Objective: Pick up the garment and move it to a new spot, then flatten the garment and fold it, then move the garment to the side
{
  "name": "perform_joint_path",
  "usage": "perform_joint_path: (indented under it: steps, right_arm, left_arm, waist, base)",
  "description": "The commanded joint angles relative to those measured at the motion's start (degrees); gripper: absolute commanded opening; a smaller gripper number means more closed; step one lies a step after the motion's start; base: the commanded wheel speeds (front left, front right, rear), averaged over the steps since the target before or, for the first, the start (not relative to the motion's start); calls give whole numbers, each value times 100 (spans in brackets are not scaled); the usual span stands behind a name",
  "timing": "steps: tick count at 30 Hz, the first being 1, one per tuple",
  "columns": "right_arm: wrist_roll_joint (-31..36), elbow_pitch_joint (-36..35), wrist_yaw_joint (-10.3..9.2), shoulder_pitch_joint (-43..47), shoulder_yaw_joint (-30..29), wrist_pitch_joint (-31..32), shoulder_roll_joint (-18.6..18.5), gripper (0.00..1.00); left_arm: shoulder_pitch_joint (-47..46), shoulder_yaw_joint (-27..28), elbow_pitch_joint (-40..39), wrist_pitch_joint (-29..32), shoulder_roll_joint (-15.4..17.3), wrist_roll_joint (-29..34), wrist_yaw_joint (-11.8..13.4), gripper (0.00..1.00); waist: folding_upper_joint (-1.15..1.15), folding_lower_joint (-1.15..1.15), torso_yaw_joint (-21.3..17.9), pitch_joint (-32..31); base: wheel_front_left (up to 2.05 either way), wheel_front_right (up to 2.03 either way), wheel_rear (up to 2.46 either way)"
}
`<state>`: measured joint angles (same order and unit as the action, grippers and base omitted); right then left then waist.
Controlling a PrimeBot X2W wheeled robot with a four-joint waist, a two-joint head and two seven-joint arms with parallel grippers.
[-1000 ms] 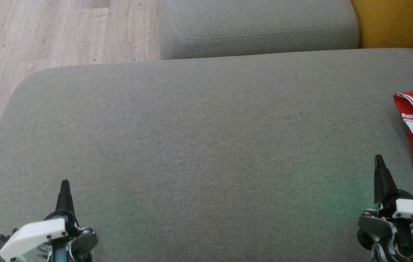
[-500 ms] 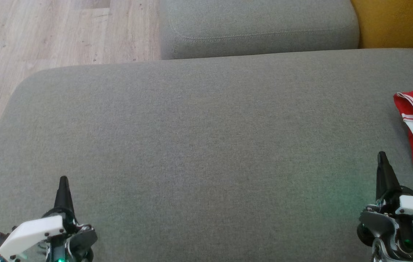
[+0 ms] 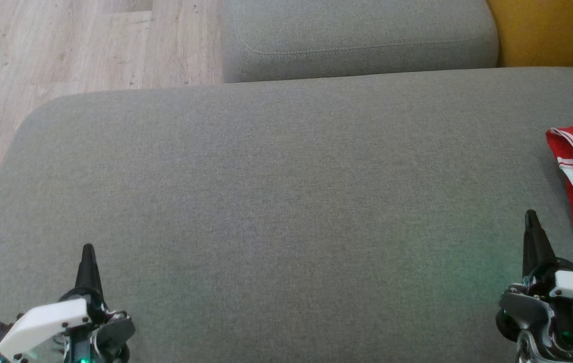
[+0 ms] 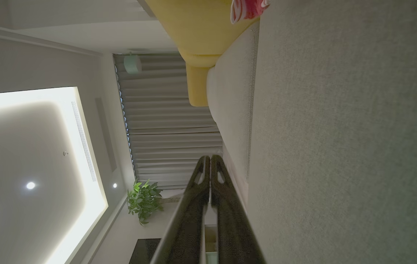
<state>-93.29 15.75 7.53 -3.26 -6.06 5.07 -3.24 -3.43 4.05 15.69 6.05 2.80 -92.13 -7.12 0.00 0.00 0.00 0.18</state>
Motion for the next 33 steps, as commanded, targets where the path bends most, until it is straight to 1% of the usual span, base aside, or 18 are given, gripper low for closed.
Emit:
perform_joint_path:
  steps: [1, 33]
  right_arm:
    - [-7, -180, -4, -279, 98, 26, -69, 0]
    - [36, -177, -4, -284, 47, 67, -33, 0]
  left_arm:
    - [-275, 227, -164, 28, 26, -20, -36, 0]
    - [-276, 238, -164, 36, 19, -11, -36, 0]
  waist:
    - [0, 0, 0, 0]
    - [0, 0, 0, 0]
  base:
    - [0, 0, 0]
    - [0, 0, 0]
